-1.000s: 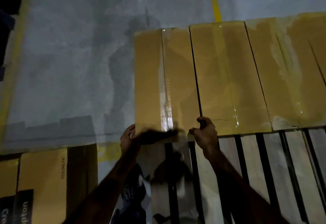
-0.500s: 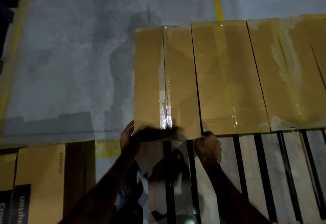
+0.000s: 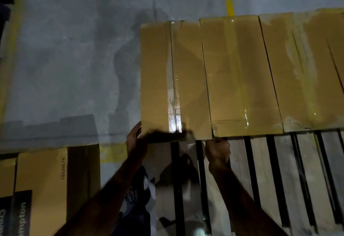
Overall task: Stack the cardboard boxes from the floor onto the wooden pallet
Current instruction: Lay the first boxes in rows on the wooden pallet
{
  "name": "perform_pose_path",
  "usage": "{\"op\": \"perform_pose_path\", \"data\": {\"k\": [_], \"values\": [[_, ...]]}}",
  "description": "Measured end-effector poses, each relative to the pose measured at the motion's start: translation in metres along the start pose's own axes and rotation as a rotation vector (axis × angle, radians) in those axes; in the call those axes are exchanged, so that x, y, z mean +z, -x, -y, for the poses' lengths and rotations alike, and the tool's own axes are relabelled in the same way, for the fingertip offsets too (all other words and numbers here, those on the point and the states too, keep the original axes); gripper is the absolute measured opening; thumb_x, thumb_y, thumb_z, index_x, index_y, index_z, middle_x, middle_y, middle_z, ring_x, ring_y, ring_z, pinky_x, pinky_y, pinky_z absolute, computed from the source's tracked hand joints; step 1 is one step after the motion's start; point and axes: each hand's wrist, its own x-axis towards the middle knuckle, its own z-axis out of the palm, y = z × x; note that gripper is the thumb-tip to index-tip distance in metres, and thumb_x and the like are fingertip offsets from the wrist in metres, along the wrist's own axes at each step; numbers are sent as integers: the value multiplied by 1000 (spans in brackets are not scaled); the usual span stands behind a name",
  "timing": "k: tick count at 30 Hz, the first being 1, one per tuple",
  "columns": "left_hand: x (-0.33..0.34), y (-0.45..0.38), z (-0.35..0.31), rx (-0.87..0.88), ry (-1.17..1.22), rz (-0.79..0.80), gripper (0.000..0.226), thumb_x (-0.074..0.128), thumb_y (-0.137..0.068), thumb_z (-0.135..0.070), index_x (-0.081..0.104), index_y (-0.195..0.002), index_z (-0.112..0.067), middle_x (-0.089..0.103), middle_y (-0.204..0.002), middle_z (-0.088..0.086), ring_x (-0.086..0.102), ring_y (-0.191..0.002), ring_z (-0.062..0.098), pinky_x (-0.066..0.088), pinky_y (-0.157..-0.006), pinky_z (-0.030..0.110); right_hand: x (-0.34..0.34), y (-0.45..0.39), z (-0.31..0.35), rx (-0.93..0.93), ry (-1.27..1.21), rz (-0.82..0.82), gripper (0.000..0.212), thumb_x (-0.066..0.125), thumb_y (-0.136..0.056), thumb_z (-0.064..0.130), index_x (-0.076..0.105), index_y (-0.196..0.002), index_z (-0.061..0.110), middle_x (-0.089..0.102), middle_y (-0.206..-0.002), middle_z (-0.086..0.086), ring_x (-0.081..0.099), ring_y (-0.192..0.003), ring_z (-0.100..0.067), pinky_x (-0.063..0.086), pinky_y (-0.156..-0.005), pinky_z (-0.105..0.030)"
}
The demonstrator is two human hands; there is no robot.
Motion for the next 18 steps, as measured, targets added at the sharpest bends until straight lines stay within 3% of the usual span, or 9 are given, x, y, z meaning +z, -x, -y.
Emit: {"op": "perform_pose_path", "data": {"k": [8, 13, 18], "values": [[-1, -2, 2, -40, -67, -39, 59, 84, -90, -24, 61, -144, -33, 67, -138, -15, 60, -128, 6, 50, -113, 50, 1, -3, -2, 56, -74, -29, 23, 67, -90, 17, 77, -109, 11, 73, -113, -18, 65, -109, -43, 55, -91, -42], [-3, -4, 10, -29, -68, -29, 59, 80, -93, -20, 59, -148, -30, 65, -142, -12, 57, -134, 11, 49, -113, 51, 17, -22, -25, 79, -115, -32, 18, 66, -77, 28, 78, -89, 27, 77, -90, -3, 72, -89, -35, 63, -84, -54], [-1, -1, 4, -14, -82, -25, 57, 79, -95, -22, 59, -147, -31, 65, -138, -16, 58, -129, 5, 50, -113, 47, 22, -29, -33, 89, -128, -31, 18, 64, -74, 25, 79, -85, 24, 76, -82, -2, 73, -82, -34, 64, -78, -55]]}}
